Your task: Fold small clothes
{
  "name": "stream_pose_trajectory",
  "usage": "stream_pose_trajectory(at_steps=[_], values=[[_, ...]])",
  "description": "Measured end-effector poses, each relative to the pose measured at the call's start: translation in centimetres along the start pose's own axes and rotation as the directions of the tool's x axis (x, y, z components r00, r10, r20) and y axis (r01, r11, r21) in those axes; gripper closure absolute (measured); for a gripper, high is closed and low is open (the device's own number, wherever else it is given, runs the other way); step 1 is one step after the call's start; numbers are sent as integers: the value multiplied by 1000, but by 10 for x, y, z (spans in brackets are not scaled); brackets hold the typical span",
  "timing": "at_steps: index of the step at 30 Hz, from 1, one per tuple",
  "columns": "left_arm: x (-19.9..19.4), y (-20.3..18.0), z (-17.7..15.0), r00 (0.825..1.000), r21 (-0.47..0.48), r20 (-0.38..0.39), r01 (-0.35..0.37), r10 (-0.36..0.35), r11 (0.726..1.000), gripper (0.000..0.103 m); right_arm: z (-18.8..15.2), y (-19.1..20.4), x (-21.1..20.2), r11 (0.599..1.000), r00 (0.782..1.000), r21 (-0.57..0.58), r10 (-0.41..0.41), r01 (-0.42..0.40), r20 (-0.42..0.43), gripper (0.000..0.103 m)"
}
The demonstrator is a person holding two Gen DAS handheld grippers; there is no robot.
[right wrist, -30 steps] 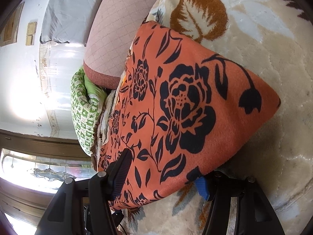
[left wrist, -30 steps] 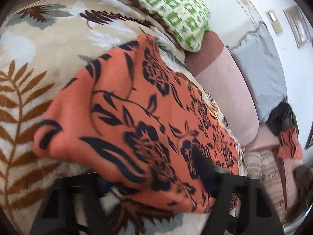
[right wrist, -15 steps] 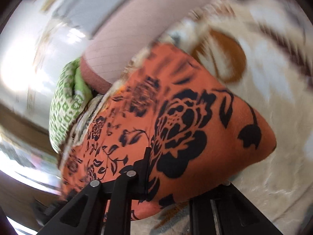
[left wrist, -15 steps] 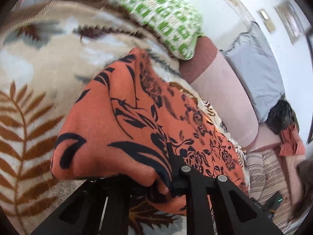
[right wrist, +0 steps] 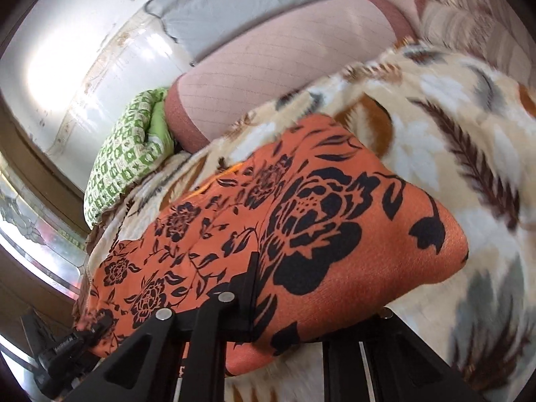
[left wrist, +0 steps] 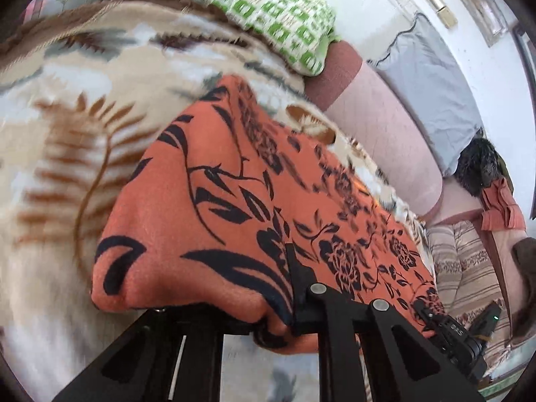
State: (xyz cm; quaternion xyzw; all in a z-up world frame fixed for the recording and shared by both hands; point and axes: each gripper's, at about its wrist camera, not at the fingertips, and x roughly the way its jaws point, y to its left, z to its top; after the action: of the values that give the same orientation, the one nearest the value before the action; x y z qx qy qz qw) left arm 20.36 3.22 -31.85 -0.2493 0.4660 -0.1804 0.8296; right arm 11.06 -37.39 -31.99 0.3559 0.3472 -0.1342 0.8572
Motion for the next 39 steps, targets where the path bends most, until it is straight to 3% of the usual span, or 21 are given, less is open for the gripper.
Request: stream_pose_trajectory(at_steps=[4, 6, 7, 8, 13, 17, 19, 23, 26, 29, 33, 39], values=[[-7, 6, -9, 998, -39, -34, -57, 56, 998, 76, -8, -40, 19, 977, 978, 215, 48, -4, -201, 81], [-22, 5, -11, 997, -48, -24, -77, 76, 996, 65, -10, -51, 16, 955, 967, 296, 93, -19, -239, 76], [-29, 4, -13, 997, -51, -11, -77, 77, 996, 55, -11, -51, 12, 954, 962, 300, 97, -17, -253, 76], [-37, 4, -17, 998, -54, 6, -67, 68, 996, 52, -12, -48, 5, 959, 960, 283, 88, -9, -265, 76], [-50, 0, -26, 1000, -47, 17, -21, 22, 999, 49, -21, -36, -35, 980, 980, 198, 64, -26, -188, 76], [-33, -5, -28, 1000, -52, -12, -21, 21, 998, 46, -8, 0, -41, 997, 997, 51, 57, -55, -45, 76], [-22, -8, -27, 999, -60, -31, -31, 29, 998, 36, 1, 18, -32, 997, 997, -16, 81, -81, 6, 76], [-11, -19, -25, 994, -23, 12, -112, 113, 993, 33, 8, 32, 11, 997, 997, -57, 44, -48, -58, 76], [-2, -19, -24, 989, -13, 11, -149, 149, 989, 27, -2, 20, 44, 996, 982, -51, -75, 67, -176, 77], [4, -21, -23, 986, 7, 20, -164, 164, 986, 26, 0, 16, 38, 999, 985, -24, -41, 38, -166, 77], [3, -34, -21, 984, 63, 91, -158, 152, 985, 26, -5, 19, 27, 1000, 987, -30, -6, 1, -161, 77], [9, -41, -21, 986, 62, 121, -126, 118, 990, 25, -15, 37, 8, 991, 990, -115, 48, -63, -133, 77]])
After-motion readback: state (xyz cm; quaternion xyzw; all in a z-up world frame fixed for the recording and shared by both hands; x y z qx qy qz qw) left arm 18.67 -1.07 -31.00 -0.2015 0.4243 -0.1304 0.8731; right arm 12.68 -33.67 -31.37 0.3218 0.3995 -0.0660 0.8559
